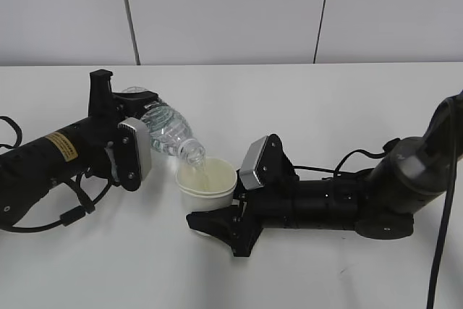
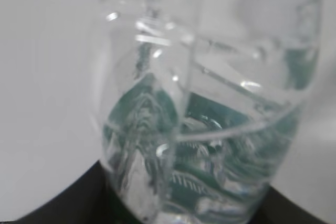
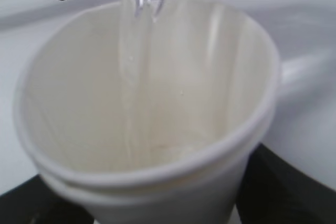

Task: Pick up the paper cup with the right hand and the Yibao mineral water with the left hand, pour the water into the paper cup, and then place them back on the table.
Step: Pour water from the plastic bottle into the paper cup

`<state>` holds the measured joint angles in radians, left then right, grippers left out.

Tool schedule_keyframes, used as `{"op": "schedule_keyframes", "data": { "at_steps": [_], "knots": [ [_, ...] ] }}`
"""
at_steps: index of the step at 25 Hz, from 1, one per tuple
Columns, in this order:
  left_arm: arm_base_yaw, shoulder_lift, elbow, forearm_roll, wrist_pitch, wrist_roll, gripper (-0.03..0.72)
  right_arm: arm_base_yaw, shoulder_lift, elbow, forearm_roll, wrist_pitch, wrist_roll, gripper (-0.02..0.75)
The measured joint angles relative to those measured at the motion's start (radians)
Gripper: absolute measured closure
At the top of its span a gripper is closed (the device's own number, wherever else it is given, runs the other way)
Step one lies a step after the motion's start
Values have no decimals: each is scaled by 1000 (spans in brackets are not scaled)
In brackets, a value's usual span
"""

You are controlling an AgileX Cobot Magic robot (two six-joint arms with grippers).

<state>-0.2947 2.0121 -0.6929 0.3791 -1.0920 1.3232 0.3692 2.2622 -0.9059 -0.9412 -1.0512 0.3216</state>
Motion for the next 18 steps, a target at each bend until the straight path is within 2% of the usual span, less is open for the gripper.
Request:
{"op": "schedule_keyframes", "data": {
  "at_steps": [18],
  "knots": [
    [0, -5, -1, -20, 0, 33, 353, 0, 0, -31, -5, -1, -16, 203]
  ]
}}
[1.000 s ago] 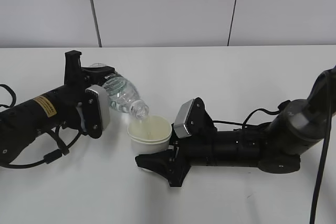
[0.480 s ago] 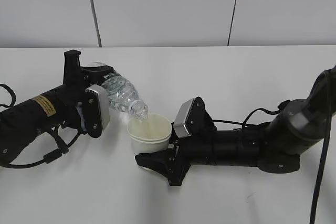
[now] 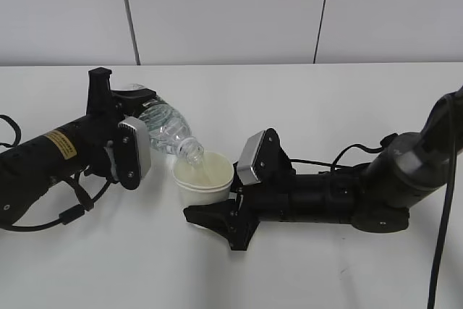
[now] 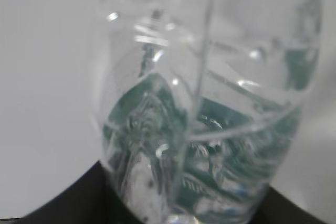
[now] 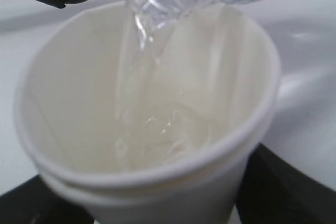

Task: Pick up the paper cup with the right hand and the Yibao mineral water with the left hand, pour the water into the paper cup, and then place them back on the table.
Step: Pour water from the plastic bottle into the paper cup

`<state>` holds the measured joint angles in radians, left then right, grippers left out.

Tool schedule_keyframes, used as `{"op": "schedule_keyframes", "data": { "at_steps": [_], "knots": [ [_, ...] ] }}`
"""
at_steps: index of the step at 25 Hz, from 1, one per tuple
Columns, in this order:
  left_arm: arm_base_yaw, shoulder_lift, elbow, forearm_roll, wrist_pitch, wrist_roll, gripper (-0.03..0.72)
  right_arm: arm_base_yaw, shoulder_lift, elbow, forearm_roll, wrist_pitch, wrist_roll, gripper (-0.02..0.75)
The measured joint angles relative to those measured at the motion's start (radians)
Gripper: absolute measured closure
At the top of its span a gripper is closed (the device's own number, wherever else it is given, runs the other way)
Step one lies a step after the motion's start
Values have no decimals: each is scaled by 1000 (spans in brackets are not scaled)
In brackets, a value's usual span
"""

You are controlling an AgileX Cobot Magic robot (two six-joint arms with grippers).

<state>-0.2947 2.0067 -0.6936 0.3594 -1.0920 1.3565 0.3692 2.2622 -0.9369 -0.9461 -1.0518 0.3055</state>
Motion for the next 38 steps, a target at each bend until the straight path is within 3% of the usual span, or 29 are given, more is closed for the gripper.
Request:
{"op": "schedule_keyframes", "data": {
  "at_steps": [38],
  "knots": [
    [0, -33, -4, 0, -8, 1, 353, 2, -54, -2, -50, 52, 40, 204]
  ]
}}
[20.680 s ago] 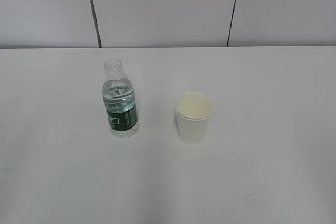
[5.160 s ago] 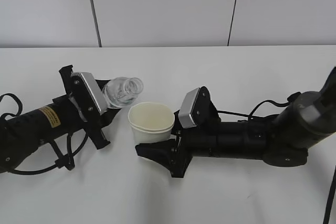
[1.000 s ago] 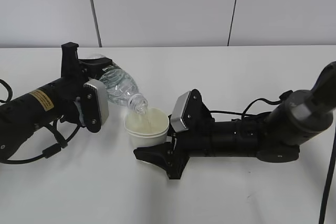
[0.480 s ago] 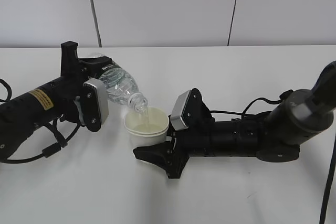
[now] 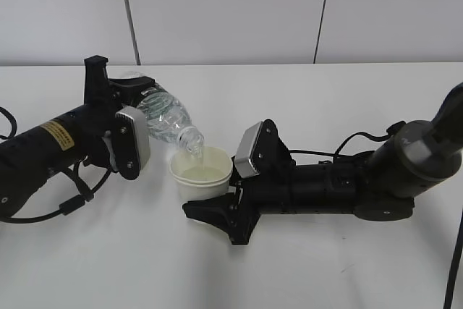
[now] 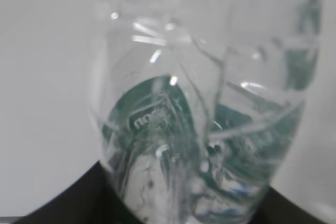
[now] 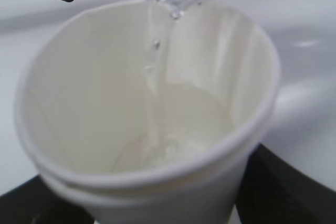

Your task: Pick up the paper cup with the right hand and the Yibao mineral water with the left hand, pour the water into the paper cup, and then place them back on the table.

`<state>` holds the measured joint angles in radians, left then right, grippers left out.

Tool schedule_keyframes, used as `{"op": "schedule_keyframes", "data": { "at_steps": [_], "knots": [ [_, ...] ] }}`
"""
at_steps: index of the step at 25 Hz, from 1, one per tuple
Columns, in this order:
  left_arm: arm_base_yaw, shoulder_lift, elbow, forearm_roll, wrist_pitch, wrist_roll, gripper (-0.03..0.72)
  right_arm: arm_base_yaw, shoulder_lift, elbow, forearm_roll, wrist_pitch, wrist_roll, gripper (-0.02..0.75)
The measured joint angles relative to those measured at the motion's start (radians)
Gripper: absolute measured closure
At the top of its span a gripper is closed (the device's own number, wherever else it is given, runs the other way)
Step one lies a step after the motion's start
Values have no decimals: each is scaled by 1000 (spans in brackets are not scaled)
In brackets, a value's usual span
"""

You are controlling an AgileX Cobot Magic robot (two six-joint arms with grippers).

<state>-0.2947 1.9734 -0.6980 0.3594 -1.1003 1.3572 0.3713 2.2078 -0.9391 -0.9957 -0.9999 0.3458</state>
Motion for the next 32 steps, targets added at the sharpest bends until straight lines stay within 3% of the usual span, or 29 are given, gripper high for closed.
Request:
{"op": "schedule_keyframes", "data": {
  "at_steps": [7, 32],
  "knots": [
    [0, 0, -53, 0, -9, 1, 354, 0, -2, 0, -2, 12, 2, 204],
    [0, 0, -55, -2, -11, -17, 356, 0, -21, 0, 44, 52, 7, 205]
  ]
}}
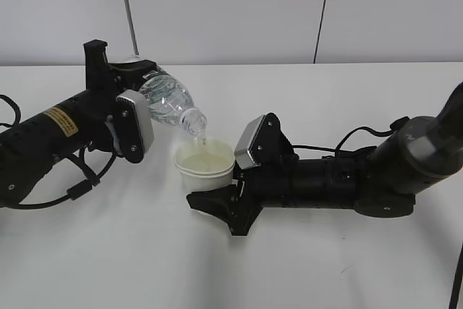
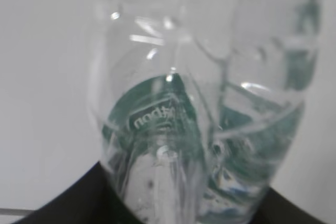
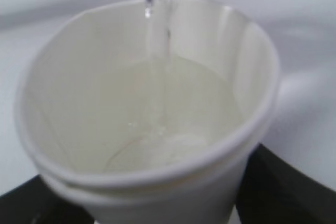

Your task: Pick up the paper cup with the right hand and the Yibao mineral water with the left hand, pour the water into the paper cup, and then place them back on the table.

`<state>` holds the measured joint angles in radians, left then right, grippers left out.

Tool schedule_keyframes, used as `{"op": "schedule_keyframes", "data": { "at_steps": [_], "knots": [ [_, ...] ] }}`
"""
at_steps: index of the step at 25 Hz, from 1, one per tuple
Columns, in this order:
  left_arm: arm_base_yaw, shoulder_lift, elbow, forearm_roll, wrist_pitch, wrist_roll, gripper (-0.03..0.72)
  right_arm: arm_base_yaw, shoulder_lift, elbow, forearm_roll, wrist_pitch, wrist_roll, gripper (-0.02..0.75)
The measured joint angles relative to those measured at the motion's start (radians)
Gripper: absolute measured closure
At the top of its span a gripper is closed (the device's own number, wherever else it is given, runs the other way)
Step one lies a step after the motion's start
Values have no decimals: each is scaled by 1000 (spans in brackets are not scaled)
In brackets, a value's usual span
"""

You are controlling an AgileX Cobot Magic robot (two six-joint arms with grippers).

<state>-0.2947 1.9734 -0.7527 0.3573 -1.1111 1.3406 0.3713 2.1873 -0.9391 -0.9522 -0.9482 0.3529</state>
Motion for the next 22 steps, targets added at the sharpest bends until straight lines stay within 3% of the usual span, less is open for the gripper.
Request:
{"op": "schedule_keyframes", "data": {
  "at_steps": [12, 22],
  "knots": [
    [0, 0, 0, -21, -2, -414, 363, -30, 0, 0, 10, -38, 0, 204],
    [0, 0, 2, -19, -2, -824, 365, -31, -32, 7, -2, -44, 0, 205]
  ]
}}
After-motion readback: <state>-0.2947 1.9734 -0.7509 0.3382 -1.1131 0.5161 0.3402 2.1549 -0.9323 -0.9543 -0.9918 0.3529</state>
